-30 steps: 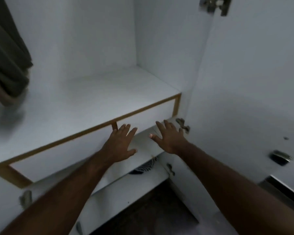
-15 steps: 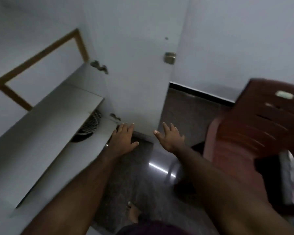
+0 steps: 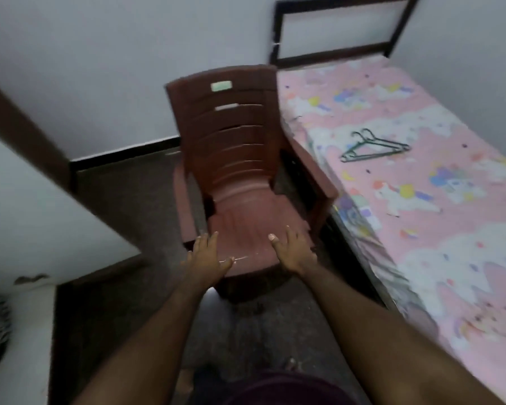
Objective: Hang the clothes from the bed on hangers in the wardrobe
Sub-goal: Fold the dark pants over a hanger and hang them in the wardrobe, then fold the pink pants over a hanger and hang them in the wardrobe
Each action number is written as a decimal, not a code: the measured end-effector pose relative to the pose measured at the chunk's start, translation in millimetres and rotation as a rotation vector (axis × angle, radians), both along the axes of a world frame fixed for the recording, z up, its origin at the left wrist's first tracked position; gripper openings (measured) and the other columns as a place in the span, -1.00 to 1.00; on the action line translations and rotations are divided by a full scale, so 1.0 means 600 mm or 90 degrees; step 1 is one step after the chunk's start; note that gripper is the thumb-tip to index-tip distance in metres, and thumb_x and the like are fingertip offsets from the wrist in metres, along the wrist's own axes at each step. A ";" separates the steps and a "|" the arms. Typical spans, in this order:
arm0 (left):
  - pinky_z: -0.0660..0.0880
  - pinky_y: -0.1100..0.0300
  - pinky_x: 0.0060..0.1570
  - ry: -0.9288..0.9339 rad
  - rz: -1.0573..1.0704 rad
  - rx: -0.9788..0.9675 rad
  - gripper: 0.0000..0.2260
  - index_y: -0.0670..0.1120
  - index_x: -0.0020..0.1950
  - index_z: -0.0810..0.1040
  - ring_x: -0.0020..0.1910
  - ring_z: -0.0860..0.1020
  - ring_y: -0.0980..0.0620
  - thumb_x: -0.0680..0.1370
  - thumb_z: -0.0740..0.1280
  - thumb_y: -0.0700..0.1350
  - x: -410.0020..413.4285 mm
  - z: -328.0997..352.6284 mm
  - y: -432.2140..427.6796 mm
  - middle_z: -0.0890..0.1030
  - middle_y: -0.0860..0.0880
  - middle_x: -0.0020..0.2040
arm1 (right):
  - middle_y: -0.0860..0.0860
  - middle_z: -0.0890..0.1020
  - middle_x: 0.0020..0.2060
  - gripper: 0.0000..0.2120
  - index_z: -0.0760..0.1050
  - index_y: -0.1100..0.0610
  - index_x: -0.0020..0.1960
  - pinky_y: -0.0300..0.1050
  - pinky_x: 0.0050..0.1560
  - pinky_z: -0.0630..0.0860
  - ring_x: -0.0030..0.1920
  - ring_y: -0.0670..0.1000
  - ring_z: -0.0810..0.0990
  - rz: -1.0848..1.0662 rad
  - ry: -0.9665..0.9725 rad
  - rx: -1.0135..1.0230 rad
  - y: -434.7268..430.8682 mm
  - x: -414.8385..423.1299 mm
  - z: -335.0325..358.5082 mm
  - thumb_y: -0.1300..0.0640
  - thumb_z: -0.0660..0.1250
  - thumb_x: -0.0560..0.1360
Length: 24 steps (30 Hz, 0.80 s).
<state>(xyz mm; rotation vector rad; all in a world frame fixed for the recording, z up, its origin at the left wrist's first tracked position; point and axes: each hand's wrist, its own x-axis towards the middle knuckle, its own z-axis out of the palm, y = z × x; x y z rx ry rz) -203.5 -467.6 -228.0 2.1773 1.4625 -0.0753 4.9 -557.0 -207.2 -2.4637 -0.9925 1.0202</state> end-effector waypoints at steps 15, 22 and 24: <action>0.32 0.10 0.28 -0.044 -0.280 -0.143 -0.43 -0.16 0.35 0.45 0.31 0.44 -0.14 0.47 0.34 0.16 0.439 -0.024 -0.125 0.49 -0.14 0.31 | 0.15 0.12 0.56 -0.21 0.02 0.11 0.60 0.14 0.47 0.21 0.53 0.19 0.16 -0.413 0.115 0.095 -0.282 0.310 -0.053 -0.30 0.17 0.56; 0.37 0.06 0.28 0.003 -0.433 -0.218 -0.47 -0.21 0.41 0.41 0.31 0.46 -0.21 0.51 0.43 -0.03 0.643 -0.061 -0.110 0.50 -0.24 0.28 | 0.20 0.15 0.53 -0.28 0.00 0.13 0.59 0.01 0.45 0.16 0.52 0.19 0.17 -0.550 0.037 0.033 -0.364 0.461 -0.029 -0.20 0.18 0.60; 0.34 0.06 0.30 -0.013 -0.488 -0.244 -0.47 -0.22 0.43 0.37 0.34 0.43 -0.20 0.54 0.41 -0.04 0.704 -0.044 -0.117 0.46 -0.24 0.33 | 0.22 0.20 0.50 -0.29 0.03 0.14 0.58 -0.02 0.43 0.20 0.49 0.19 0.22 -0.625 0.021 0.035 -0.382 0.503 -0.012 -0.17 0.21 0.60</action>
